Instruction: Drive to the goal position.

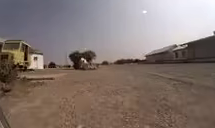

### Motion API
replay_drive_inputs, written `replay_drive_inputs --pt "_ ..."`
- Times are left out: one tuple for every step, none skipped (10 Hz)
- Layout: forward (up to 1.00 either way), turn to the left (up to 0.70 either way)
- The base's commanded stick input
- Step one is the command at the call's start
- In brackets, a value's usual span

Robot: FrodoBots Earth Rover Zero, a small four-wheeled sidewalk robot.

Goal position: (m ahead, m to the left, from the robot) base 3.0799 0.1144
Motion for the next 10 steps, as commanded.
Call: replay_drive_inputs --pt "1.0 0.0" --pt "1.0 0.0" --pt "1.0 0.0" --pt "1.0 0.0" --pt "1.0 0.0" --pt "1.0 0.0" --pt "1.0 0.0" --pt "1.0 0.0" --pt "1.0 0.0" --pt "1.0 0.0"
